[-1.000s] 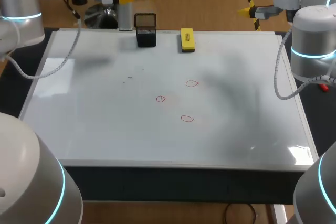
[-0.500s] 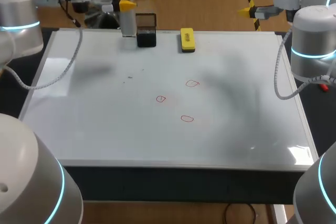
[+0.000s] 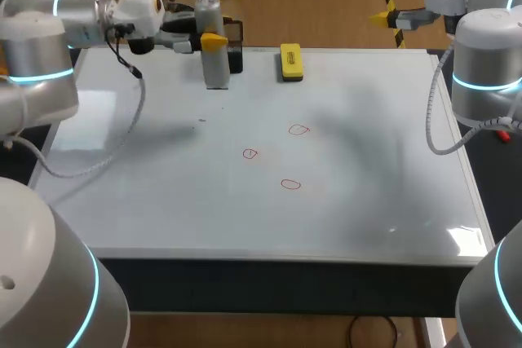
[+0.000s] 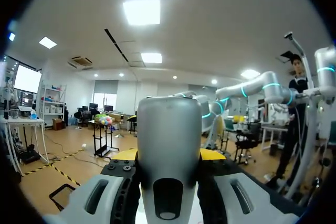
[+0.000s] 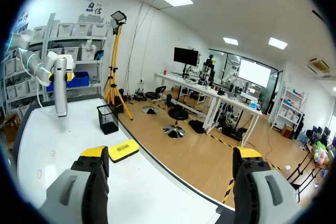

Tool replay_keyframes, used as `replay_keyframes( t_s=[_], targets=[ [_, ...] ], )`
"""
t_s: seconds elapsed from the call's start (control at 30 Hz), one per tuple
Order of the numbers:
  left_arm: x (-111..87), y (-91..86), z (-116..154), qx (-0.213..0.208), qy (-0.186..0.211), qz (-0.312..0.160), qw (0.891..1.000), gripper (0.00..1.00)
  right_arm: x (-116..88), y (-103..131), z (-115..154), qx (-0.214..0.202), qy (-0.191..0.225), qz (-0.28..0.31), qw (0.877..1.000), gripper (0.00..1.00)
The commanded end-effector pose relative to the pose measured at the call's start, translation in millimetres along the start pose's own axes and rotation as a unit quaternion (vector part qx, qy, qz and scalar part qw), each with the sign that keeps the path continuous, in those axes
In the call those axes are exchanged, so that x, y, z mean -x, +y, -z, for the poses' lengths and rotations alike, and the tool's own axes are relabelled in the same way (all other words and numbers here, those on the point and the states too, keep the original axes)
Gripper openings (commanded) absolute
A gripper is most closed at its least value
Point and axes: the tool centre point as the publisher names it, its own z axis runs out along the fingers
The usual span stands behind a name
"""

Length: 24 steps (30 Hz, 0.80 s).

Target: Pick up the inspection probe, press it on each red-marked spot on the whiteboard one by one, put down the probe, pick up the eraser, and wipe off all the red marks.

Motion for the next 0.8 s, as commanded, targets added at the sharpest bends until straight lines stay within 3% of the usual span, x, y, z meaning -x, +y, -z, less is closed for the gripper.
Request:
replay_keyframes(
  t_s=[0.03, 0.33, 0.8],
  targets=[
    [-11.1, 9.7, -1.4, -0.006, -0.048, -0.001, 0.999, 0.0, 0.3, 0.4, -0.3, -0.001, 0.0, 0.0, 1.0, 1.0],
    [-18.0, 28.2, 12.3, 0.001, -0.041, -0.003, 0.999, 0.0, 0.3, 0.4, -0.3, -0.001, 0.0, 0.0, 1.0, 1.0],
    [-14.8, 38.1, 35.9, 0.003, -0.056, -0.005, 0.998, 0.0, 0.3, 0.4, -0.3, -0.001, 0.0, 0.0, 1.0, 1.0]
  ],
)
